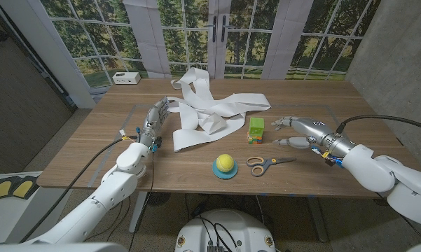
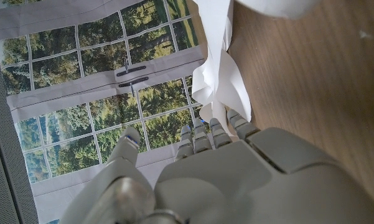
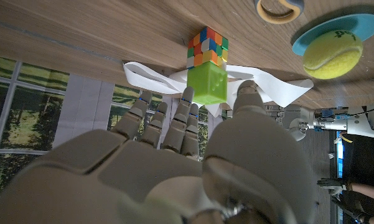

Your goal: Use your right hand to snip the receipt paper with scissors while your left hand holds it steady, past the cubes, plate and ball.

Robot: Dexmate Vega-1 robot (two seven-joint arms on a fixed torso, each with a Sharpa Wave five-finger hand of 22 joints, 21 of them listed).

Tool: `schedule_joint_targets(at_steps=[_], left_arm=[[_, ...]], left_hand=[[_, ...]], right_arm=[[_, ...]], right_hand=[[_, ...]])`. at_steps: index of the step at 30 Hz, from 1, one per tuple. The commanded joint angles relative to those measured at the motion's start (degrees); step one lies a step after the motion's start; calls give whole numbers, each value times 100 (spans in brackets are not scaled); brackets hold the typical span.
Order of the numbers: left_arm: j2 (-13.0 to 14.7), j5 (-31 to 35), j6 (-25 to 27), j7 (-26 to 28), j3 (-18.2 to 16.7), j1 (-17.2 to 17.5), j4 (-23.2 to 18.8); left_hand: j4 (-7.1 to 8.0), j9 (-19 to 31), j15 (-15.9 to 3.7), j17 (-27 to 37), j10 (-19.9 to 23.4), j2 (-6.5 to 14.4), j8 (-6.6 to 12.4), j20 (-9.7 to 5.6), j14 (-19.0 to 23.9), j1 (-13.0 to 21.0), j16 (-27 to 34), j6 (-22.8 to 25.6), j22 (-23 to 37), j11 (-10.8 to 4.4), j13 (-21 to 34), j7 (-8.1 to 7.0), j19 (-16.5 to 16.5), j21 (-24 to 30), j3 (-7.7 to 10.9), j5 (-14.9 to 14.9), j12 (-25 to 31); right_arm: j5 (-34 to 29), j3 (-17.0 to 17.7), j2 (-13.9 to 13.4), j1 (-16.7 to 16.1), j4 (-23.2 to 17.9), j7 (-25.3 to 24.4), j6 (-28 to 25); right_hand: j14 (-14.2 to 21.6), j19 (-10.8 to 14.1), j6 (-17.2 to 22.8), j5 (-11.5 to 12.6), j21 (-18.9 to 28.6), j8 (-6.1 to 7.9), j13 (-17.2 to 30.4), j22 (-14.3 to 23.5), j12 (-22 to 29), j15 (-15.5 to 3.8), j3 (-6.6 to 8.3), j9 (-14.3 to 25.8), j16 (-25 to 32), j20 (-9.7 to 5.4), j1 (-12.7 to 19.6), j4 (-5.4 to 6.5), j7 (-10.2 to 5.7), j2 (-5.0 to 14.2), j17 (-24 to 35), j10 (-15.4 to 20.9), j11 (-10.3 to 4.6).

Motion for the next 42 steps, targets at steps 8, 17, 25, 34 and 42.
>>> schedule_joint_targets(at_steps=[8, 17, 25, 34, 42], left_arm=[[-12, 56, -39, 118, -29, 87, -72], [-24, 68, -63, 133, -35, 95, -86], [-20, 84, -54, 138, -29, 97, -99], [-41, 89, -77, 103, -8, 73, -62], [-63, 87, -86, 76, 15, 50, -26]], left_hand=[[-16, 8, -57, 20, 103, 46, 52, -46, 51, 55, 23, 139, 14, -23, 16, 1, 41, 29, 63, 19, 64], [-19, 7, -60, 19, 108, 51, 41, -47, 53, 63, 17, 137, 14, -11, 15, 5, 36, 26, 68, 18, 60], [-21, 7, -65, 19, 110, 53, 39, -47, 57, 68, 15, 149, 14, -13, 15, 2, 43, 28, 70, 16, 57], [-23, 7, -63, 18, 122, 56, 35, -50, 68, 74, 14, 160, 13, -7, 15, 5, 52, 30, 73, 15, 57], [-27, 8, -65, 18, 141, 57, 38, -51, 84, 81, 16, 186, 13, -14, 15, 11, 60, 31, 76, 13, 59]], right_arm=[[-224, 102, 54, -130, -44, 127, 35], [-369, 83, 56, -151, -81, 211, -25], [-427, 60, 30, -173, -105, 303, -63], [-475, -46, 8, -133, -100, 362, -144], [-590, -160, -65, -98, -127, 373, -272]], right_hand=[[-64, 46, -52, 4, 3, -77, 51, 21, -54, -810, 151, 30, -60, -45, 368, -20, -103, -31, 7, 32, -149], [46, 154, 61, -12, 31, -63, 79, 23, -47, -837, 147, 32, -29, -133, 384, 38, -127, -75, 17, 119, -130], [66, 177, 71, -16, 29, -77, 95, 25, -59, -838, 145, 34, -28, -131, 383, 65, -117, -91, 23, 134, -130], [114, 230, 90, -21, 39, -88, 114, 27, -75, -724, 131, 37, -10, -137, 328, 120, -101, -92, 36, 139, -112], [202, 281, 129, -22, 44, -93, 116, 29, -104, -541, 120, 38, 23, -153, 286, 153, -101, -98, 47, 146, -100]])
